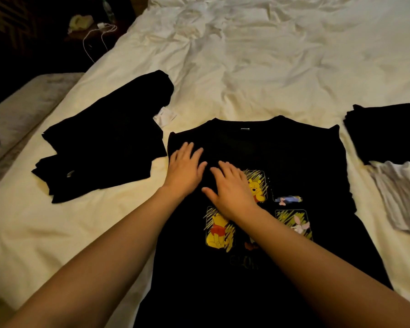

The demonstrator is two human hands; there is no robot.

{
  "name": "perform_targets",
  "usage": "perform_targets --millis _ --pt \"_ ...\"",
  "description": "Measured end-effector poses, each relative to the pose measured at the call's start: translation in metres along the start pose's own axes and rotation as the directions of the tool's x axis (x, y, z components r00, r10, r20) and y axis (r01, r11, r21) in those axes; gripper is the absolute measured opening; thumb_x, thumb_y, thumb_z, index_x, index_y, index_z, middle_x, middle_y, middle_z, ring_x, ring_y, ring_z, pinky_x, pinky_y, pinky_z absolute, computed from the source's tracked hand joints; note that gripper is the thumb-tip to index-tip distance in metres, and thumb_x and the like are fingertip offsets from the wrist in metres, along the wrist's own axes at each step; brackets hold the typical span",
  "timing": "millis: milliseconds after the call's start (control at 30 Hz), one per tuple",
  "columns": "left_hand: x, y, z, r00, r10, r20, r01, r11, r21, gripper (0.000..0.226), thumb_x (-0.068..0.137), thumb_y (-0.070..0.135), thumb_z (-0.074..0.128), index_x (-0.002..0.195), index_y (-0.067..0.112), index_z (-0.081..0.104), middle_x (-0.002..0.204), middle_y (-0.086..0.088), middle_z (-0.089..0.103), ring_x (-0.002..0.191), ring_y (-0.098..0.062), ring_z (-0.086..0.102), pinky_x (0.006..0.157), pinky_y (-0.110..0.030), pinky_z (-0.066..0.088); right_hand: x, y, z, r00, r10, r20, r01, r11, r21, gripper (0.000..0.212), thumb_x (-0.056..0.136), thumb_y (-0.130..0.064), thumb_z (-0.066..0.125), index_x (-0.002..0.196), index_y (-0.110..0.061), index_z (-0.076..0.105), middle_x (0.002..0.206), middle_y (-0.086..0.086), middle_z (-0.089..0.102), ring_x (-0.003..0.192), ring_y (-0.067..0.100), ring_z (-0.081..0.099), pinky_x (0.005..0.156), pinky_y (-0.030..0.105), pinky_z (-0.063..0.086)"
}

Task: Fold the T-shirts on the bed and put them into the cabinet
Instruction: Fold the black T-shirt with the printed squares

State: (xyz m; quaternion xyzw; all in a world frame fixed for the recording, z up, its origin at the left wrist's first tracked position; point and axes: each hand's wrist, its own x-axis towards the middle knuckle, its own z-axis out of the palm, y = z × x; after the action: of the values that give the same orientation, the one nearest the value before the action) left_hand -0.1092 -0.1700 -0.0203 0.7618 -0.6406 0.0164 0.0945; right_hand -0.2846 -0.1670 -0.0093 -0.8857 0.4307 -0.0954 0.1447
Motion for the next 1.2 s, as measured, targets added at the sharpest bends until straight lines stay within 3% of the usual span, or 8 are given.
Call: perform_targets --millis 67,167,333,633,867,1033,1133,1200 --pt "0.000 -0.009 0.003 0.960 -0.172 0.221 0.167 0.985 0.041 0.071 0.103 0.059 0.024 0.161 0.022 0.008 0.167 -0.012 0.003 0.155 -0.026 -0.005 0.123 -0.044 -0.002 0.000 0.007 0.009 0.995 0.011 0.102 -0.009 1.000 -0.022 0.072 0.100 -0.061 0.028 0.158 -0.021 0.015 0.166 0.007 0.008 0.153 0.023 0.000 0.124 0.043 0.000" --pt "-0.001 -0.020 0.004 0.920 -0.238 0.311 0.230 0.971 0.062 0.080 0.099 0.069 0.017 0.160 0.022 -0.007 0.167 -0.011 -0.009 0.153 -0.023 -0.015 0.123 -0.047 -0.011 -0.001 0.014 0.010 0.983 -0.013 0.186 0.020 0.999 -0.033 0.074 0.100 -0.063 0.020 0.159 -0.023 0.002 0.166 0.005 -0.007 0.152 0.021 -0.014 0.123 0.041 -0.009" --pt "-0.007 0.007 -0.011 0.912 -0.289 0.290 0.230 0.947 0.223 0.077 0.101 0.064 0.010 0.160 0.015 0.001 0.167 -0.016 0.001 0.154 -0.028 -0.007 0.121 -0.053 -0.014 -0.015 0.020 -0.003 0.980 -0.045 0.193 0.047 0.999 -0.009 0.072 0.100 -0.062 0.026 0.159 -0.025 0.006 0.167 0.003 -0.003 0.152 0.018 -0.012 0.122 0.039 -0.008" --pt "-0.128 0.090 -0.036 0.920 -0.118 0.373 0.127 0.992 0.001 0.064 0.107 0.049 0.020 0.160 0.017 0.007 0.167 -0.011 0.005 0.154 -0.027 -0.001 0.123 -0.052 -0.005 -0.112 0.036 -0.016 0.989 -0.065 0.130 0.056 0.996 0.074 0.068 0.098 -0.055 0.047 0.155 -0.023 0.029 0.165 0.004 0.017 0.153 0.019 0.005 0.118 0.028 -0.005" --pt "-0.228 0.103 -0.040 0.917 -0.047 0.396 0.071 0.997 -0.045 0.064 0.106 0.046 0.030 0.160 0.021 0.006 0.168 -0.006 0.002 0.155 -0.024 -0.005 0.122 -0.049 -0.008 -0.209 0.034 -0.017 0.985 0.065 0.162 -0.091 0.983 0.157 0.063 0.095 -0.053 0.053 0.152 -0.030 0.035 0.163 -0.003 0.019 0.151 0.015 0.011 0.121 0.029 0.006" --pt "-0.288 0.094 -0.031 0.944 0.178 0.277 -0.139 0.978 -0.155 0.067 0.096 0.053 0.017 0.152 0.023 0.039 0.163 -0.006 0.029 0.153 -0.022 0.017 0.123 -0.043 0.001 -0.276 0.033 -0.025 0.985 0.050 0.163 -0.083 0.976 0.203 0.052 0.094 -0.046 0.061 0.140 -0.021 0.053 0.155 0.002 0.038 0.145 0.018 0.028 0.120 0.032 0.022" --pt "-0.317 0.085 -0.028 0.972 0.196 0.131 -0.147 0.938 -0.314 0.048 0.098 0.044 0.041 0.134 0.021 0.062 0.148 -0.005 0.052 0.143 -0.020 0.040 0.122 -0.037 0.016 -0.314 0.034 -0.025 0.993 0.019 0.113 -0.047 0.967 0.250 0.048 0.090 -0.041 0.068 0.132 -0.018 0.060 0.144 0.003 0.051 0.138 0.018 0.041 0.116 0.038 0.034" --pt "-0.333 0.083 -0.029 0.974 0.218 0.063 -0.179 0.910 -0.374 0.032 0.096 0.037 0.055 0.121 0.022 0.069 0.136 0.000 0.061 0.133 -0.015 0.049 0.118 -0.034 0.029 -0.336 0.032 -0.027 0.997 0.029 0.074 -0.047 0.965 0.258 0.049 0.087 -0.042 0.071 0.129 -0.019 0.061 0.136 0.000 0.055 0.131 0.016 0.047 0.111 0.031 0.038"
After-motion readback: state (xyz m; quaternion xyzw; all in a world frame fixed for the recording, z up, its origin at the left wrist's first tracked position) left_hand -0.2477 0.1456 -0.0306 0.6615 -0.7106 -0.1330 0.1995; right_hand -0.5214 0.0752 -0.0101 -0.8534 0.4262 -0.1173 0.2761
